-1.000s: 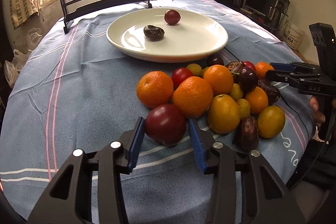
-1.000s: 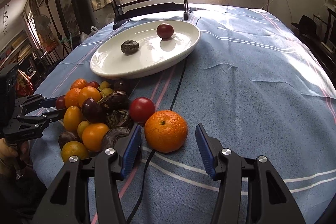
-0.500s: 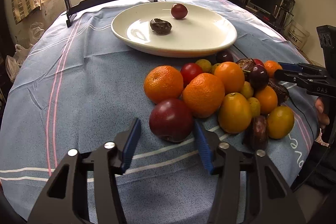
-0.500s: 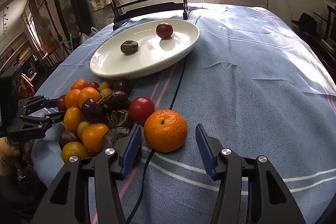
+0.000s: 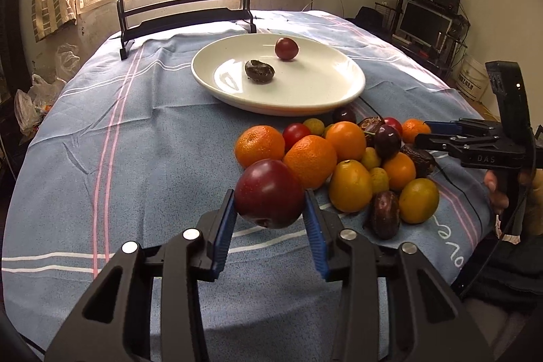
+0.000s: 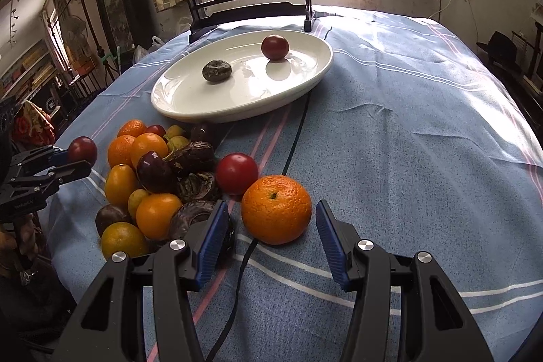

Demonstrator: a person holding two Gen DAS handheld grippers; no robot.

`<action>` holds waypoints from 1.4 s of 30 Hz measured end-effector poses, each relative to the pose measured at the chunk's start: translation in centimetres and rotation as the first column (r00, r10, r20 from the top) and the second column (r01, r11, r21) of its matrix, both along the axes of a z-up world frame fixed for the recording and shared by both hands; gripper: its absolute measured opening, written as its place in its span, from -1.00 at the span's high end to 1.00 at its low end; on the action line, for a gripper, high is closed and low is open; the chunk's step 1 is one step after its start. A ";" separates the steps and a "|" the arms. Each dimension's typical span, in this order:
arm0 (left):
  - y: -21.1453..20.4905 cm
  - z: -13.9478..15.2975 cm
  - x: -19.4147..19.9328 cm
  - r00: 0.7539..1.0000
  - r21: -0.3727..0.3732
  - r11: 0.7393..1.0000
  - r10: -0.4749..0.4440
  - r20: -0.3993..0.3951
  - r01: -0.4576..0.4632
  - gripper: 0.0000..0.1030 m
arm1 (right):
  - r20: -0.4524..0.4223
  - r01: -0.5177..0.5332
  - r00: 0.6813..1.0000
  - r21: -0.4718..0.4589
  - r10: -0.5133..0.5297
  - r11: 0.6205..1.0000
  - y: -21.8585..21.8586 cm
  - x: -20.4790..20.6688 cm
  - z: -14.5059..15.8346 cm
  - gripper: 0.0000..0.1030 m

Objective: Organize fruits
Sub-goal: 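Grasp a dark red plum with the left tool while the right tool grasps a tangerine, then lower the plum and tangerine onto the white plate and open both tools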

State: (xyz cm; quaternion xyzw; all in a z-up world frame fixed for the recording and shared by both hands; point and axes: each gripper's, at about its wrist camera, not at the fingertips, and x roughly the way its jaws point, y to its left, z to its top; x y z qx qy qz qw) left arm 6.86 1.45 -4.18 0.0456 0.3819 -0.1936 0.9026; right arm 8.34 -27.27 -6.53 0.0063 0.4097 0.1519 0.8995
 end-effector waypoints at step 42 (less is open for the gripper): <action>-1.1 -3.2 -0.9 0.999 0.002 1.000 -0.006 -0.042 0.006 0.25 | 0.026 -0.031 0.999 0.097 0.028 0.995 0.0 -1.3 2.1 0.18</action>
